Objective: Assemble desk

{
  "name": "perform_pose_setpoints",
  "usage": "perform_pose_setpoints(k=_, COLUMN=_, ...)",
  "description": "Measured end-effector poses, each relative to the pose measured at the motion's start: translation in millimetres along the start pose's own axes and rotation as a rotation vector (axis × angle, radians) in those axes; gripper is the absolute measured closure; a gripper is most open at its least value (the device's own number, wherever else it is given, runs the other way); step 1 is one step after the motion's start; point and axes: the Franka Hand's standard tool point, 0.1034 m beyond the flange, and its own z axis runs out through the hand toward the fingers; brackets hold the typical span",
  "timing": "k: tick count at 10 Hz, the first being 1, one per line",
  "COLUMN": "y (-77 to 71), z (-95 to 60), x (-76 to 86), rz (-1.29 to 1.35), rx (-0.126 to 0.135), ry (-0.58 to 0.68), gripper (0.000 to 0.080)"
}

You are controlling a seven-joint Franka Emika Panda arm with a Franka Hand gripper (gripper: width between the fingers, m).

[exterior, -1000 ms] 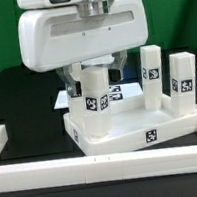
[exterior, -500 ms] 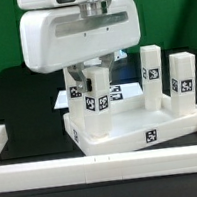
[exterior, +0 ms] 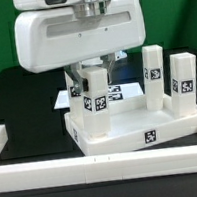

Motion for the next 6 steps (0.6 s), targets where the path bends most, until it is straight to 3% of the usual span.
perform_pose_setpoints(k=6, y=-3.9, z=-0.1, x=2.5, rz=0.616, rx=0.009, ry=0.005, gripper=0.051)
